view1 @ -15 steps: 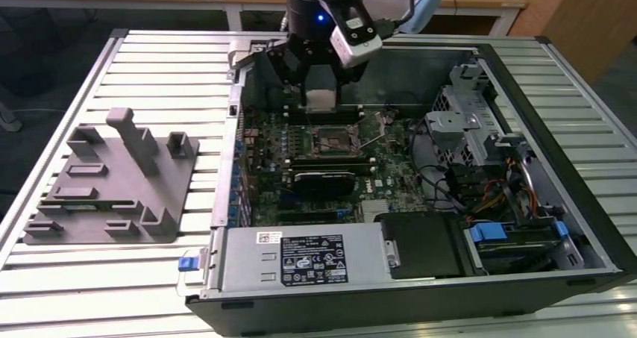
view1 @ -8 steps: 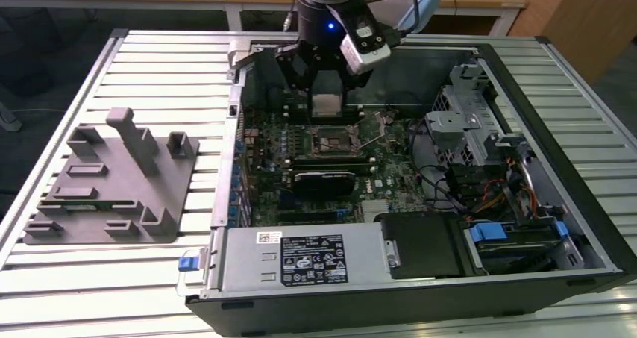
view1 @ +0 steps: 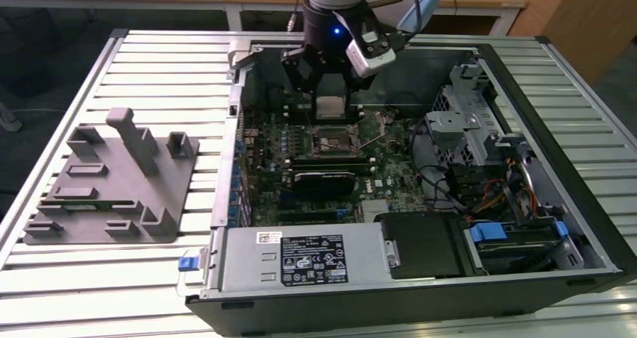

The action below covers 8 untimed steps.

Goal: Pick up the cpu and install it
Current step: 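Pick up the cpu and move it towards the insertion slot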

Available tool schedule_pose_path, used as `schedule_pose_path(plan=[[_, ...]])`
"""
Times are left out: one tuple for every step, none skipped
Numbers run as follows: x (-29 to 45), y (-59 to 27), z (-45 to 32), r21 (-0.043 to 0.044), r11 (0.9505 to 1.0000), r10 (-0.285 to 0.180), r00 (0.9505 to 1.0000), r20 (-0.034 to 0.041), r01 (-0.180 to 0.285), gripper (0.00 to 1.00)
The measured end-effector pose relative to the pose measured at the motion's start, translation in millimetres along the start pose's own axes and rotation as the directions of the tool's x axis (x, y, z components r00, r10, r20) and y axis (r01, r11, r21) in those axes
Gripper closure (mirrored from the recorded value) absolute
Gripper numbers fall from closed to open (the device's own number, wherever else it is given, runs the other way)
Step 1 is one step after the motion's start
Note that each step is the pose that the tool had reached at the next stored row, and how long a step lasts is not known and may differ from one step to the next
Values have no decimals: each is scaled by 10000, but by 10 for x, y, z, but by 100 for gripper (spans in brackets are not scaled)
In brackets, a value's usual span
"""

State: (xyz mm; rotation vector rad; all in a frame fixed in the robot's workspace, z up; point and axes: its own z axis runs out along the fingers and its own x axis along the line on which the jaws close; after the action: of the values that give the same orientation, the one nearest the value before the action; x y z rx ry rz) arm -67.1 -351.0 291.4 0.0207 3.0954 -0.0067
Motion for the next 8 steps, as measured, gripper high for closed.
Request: schedule_pose_path(plan=[[-8, 2, 12, -2, 10000, -35, 10000, 1, 35, 45], [-18, 4, 28, -4, 10000, -65, 10000, 0, 65, 45], [-29, 7, 43, -4, 10000, -84, 10000, 0, 84, 45], [-41, 10, 58, -3, 10000, -98, 10000, -2, 98, 45], [-53, 14, 73, -4, 9999, -110, 9999, -4, 110, 45], [-65, 18, 88, -6, 9999, -120, 9999, -7, 120, 45], [-78, 21, 105, -6, 9999, -130, 9999, -13, 130, 45], [-89, 25, 119, -7, 9999, -139, 9999, -22, 138, 45]])
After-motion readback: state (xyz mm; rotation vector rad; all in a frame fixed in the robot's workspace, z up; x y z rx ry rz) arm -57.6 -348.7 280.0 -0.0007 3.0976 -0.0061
